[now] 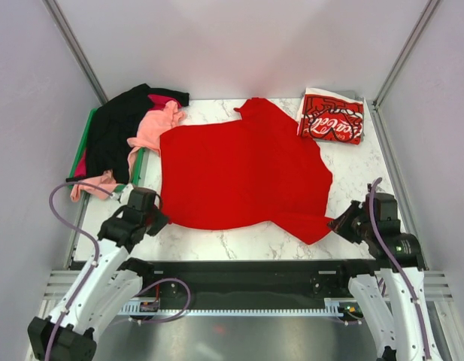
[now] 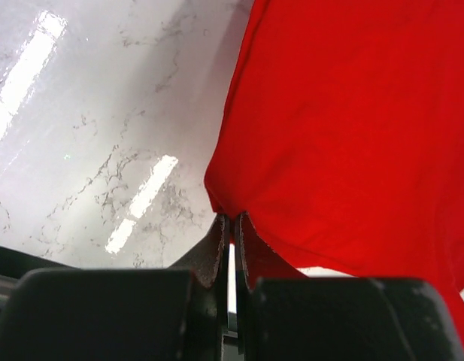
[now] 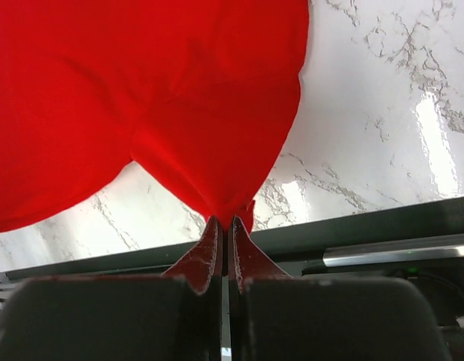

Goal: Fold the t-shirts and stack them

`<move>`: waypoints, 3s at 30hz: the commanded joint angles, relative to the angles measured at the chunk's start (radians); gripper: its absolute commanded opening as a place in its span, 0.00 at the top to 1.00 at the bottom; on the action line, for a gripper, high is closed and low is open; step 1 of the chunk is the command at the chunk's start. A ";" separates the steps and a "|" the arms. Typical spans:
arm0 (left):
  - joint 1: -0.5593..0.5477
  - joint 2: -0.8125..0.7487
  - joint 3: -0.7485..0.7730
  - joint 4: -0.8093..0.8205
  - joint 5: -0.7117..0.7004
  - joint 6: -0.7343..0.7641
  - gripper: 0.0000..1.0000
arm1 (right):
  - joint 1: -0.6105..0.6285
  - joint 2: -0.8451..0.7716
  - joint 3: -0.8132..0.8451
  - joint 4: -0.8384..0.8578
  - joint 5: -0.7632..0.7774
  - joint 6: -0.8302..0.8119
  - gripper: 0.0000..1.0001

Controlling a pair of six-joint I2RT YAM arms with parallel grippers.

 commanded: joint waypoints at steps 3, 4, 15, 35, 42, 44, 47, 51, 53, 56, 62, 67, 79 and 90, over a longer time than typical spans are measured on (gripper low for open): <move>0.005 -0.098 0.084 -0.143 0.056 -0.025 0.98 | 0.003 -0.064 0.110 -0.116 0.013 -0.008 1.00; 0.005 -0.116 0.098 -0.163 0.054 -0.031 0.98 | 0.002 -0.064 0.121 -0.144 0.013 -0.009 1.00; 0.007 -0.287 0.244 -0.442 0.007 -0.041 0.97 | 0.000 -0.099 0.243 -0.267 -0.063 0.011 1.00; 0.048 0.107 0.276 -0.152 -0.013 0.104 0.93 | 0.017 0.494 0.432 0.150 0.005 -0.147 1.00; 0.295 0.334 0.283 0.044 0.137 0.258 0.94 | 0.090 0.864 0.650 0.213 0.053 -0.222 1.00; 0.338 0.467 0.300 0.101 0.175 0.288 0.94 | 0.095 0.977 0.712 0.239 0.070 -0.242 1.00; 0.360 0.660 0.348 0.151 0.272 0.305 0.88 | 0.100 1.132 0.791 0.298 0.081 -0.256 1.00; 0.371 0.828 0.409 0.190 0.390 0.303 0.14 | 0.103 1.352 0.979 0.244 0.104 -0.300 0.33; 0.378 0.844 0.429 0.188 0.421 0.308 0.04 | 0.103 1.374 1.007 0.213 0.142 -0.311 0.14; 0.381 0.769 0.402 0.184 0.403 0.312 0.00 | 0.100 1.267 0.881 0.265 0.214 -0.302 0.10; 0.383 0.490 0.235 0.176 0.304 0.253 0.02 | -0.003 0.931 0.400 0.453 0.020 -0.161 0.21; 0.381 0.297 0.055 0.179 0.229 0.141 0.03 | -0.026 0.722 0.095 0.572 -0.039 -0.052 0.28; 0.383 0.374 -0.071 0.308 0.244 0.091 0.06 | -0.043 0.827 -0.092 0.732 -0.031 -0.050 0.42; 0.381 0.557 -0.099 0.448 0.218 0.056 0.30 | -0.135 0.878 -0.119 0.784 0.018 -0.104 0.60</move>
